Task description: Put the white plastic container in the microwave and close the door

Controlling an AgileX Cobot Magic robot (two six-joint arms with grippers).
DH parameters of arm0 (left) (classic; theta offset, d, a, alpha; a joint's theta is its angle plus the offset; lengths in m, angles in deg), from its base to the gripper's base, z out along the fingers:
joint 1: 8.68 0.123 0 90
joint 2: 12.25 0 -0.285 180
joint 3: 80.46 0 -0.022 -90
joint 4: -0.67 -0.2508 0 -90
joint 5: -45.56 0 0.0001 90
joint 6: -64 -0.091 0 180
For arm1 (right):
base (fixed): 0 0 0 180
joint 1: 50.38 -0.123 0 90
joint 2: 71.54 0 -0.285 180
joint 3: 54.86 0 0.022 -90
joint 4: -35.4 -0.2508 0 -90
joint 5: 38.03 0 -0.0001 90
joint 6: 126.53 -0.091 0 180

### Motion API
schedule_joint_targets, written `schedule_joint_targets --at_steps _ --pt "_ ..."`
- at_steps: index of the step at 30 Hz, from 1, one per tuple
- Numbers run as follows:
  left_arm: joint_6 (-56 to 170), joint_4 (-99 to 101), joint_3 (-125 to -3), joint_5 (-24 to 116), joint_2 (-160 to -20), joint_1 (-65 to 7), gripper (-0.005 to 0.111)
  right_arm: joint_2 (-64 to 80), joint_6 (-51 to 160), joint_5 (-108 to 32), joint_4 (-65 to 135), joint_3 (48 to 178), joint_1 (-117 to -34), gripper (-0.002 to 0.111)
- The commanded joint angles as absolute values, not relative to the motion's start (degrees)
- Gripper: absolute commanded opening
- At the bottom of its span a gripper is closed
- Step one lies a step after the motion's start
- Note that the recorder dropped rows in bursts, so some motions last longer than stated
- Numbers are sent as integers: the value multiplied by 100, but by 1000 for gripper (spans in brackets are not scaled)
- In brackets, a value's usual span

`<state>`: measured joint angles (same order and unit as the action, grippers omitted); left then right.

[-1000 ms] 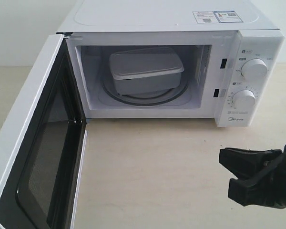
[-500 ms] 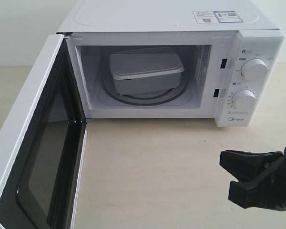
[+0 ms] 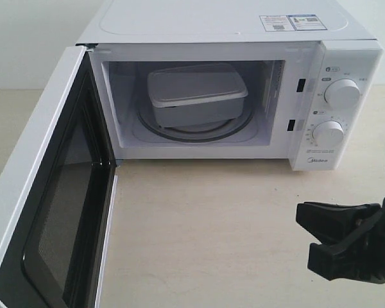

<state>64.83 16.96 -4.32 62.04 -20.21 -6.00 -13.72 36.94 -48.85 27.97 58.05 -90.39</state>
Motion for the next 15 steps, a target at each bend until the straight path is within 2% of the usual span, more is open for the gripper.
schedule_joint_targets --at_steps 1,15 --pt "6400 3245 -1076 5657 -2067 -591 4 -1397 3773 -4909 2822 5775 -9040 0" --pt "6177 3268 -3654 1132 -4502 -591 4 -1397 3773 -5136 2822 5775 -9040 0"
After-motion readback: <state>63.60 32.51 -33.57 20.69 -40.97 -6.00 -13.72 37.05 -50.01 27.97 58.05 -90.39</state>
